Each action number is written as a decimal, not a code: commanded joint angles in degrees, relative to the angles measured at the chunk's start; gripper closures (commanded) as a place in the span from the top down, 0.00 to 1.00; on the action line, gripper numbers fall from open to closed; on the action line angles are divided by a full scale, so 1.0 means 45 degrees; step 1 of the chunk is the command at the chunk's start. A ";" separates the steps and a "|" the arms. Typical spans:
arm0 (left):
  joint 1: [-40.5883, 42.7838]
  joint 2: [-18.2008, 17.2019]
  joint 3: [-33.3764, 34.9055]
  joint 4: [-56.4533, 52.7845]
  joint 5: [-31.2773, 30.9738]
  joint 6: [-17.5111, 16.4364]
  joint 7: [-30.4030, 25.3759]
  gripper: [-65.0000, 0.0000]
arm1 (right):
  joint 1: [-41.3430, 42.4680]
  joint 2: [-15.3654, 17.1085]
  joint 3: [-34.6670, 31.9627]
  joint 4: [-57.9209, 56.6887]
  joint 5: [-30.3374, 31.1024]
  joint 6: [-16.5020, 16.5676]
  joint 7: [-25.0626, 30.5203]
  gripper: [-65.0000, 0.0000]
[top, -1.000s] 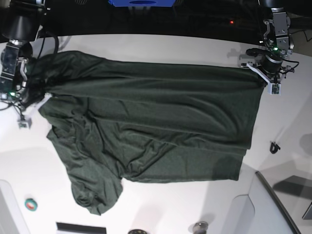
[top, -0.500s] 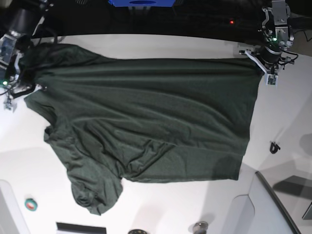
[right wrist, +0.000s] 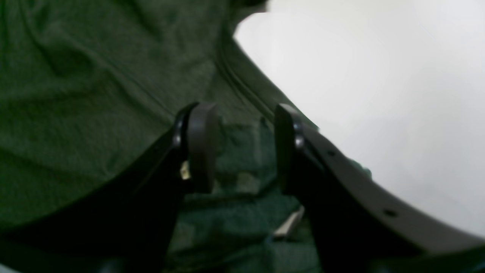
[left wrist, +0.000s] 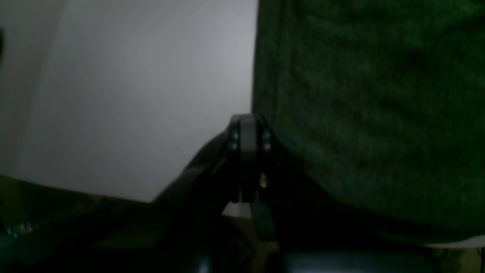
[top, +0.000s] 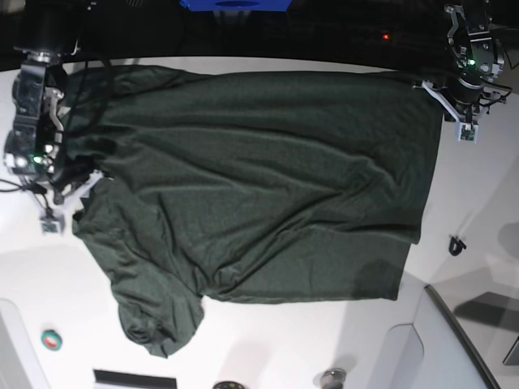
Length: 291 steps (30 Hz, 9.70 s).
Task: Layout the t-shirt on the table in an organized manner, then fold the t-shirt properly
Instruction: 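Release the shirt with the right gripper and regrasp its edge, then hold the shirt edge with both grippers and stretch it taut, then reach the right gripper into the shirt middle and grasp a fold, then drag the grasped fold outward to the shirt edge with the right gripper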
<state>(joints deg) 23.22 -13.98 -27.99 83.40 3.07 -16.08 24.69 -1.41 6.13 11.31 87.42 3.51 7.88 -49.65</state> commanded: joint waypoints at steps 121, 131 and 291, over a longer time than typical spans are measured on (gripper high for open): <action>0.0143 0.0811 -0.1253 0.1541 -0.2314 0.0027 -0.1276 0.00 | -0.5049 -0.0239 0.4744 0.0647 -0.0027 0.3260 0.3306 0.58; 0.0222 0.0772 -0.1331 0.1521 -0.2314 0.0027 -0.1276 0.00 | -0.5538 -0.0239 0.4803 0.0784 -0.0027 0.3280 0.3306 0.58; -0.1009 0.0752 0.0798 -0.1311 -0.2314 0.0007 -0.1374 0.41 | -0.0361 0.0152 0.3650 -0.3279 -0.0047 0.5976 0.3463 0.00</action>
<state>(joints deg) 18.87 -9.58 -23.97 76.53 -7.57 -16.53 18.87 -3.66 6.09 27.53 71.85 2.81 34.92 -34.79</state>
